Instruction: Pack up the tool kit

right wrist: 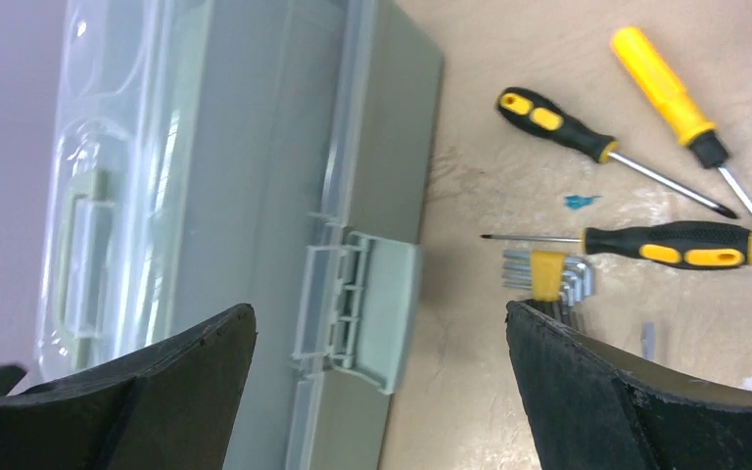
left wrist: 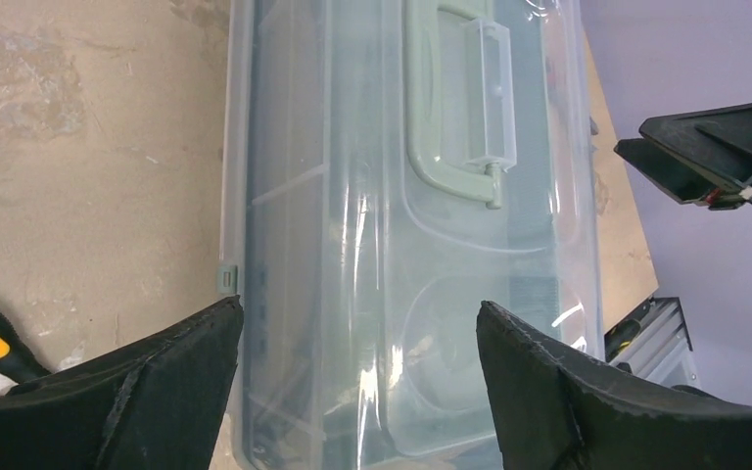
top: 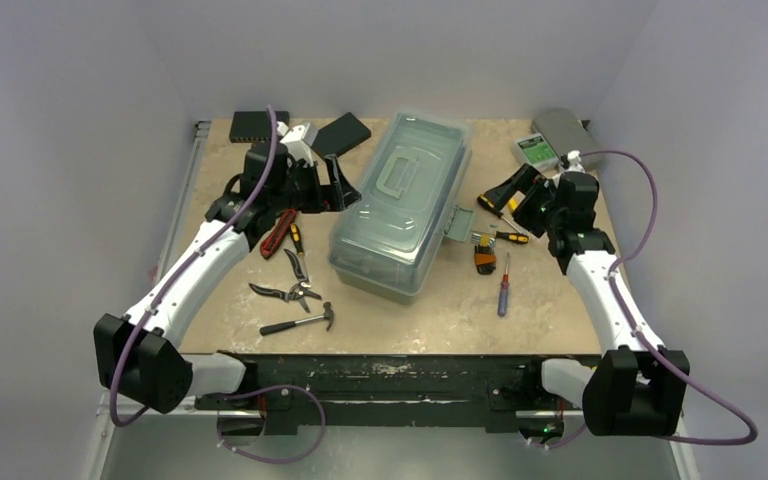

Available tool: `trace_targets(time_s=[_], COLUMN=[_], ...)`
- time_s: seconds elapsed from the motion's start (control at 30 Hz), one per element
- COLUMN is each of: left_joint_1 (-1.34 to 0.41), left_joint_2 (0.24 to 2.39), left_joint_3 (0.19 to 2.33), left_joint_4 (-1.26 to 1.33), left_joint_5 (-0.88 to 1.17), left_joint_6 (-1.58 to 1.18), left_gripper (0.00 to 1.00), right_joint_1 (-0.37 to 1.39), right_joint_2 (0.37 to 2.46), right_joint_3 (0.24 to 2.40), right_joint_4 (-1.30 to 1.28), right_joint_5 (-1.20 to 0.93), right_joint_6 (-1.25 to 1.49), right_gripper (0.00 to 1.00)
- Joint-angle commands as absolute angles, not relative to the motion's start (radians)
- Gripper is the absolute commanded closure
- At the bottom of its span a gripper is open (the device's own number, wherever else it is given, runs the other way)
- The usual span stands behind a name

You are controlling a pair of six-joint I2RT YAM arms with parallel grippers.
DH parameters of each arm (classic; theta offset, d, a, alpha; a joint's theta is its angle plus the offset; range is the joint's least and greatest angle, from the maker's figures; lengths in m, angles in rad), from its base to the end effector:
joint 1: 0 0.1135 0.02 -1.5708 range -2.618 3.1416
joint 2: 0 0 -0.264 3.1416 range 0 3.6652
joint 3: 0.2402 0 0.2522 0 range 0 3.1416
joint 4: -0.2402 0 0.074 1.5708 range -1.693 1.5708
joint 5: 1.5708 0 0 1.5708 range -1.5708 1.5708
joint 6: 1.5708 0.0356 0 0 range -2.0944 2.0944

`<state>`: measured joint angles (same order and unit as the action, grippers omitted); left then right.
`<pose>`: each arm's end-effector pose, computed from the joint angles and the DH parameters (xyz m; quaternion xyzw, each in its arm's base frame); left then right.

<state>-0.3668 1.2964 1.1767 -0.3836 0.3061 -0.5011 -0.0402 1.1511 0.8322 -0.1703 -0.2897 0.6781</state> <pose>0.2700 -0.1152 0.3459 0.0203 0.8541 -0.3305 0.4010 0.2595 -0.0003 0.2840 0.2286 0.8203 0.2772 0.4449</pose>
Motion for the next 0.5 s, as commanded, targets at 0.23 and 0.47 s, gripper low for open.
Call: trace_targets(time_s=[0.23, 0.47], left_joint_1=[-0.366, -0.398], left_joint_2=[1.382, 1.412], left_joint_3=[1.090, 1.072], left_joint_4=[-0.184, -0.184], left_joint_5=[0.466, 0.478], left_joint_6=[-0.519, -0.530], left_gripper=[0.14, 0.15], right_joint_1=[0.179, 0.181], right_joint_2=[1.231, 1.351], right_joint_3=[1.057, 1.123], right_joint_4=[-0.273, -0.288], right_joint_5=[-0.183, -0.247], right_joint_6=[0.552, 0.524], right_gripper=[0.02, 0.02])
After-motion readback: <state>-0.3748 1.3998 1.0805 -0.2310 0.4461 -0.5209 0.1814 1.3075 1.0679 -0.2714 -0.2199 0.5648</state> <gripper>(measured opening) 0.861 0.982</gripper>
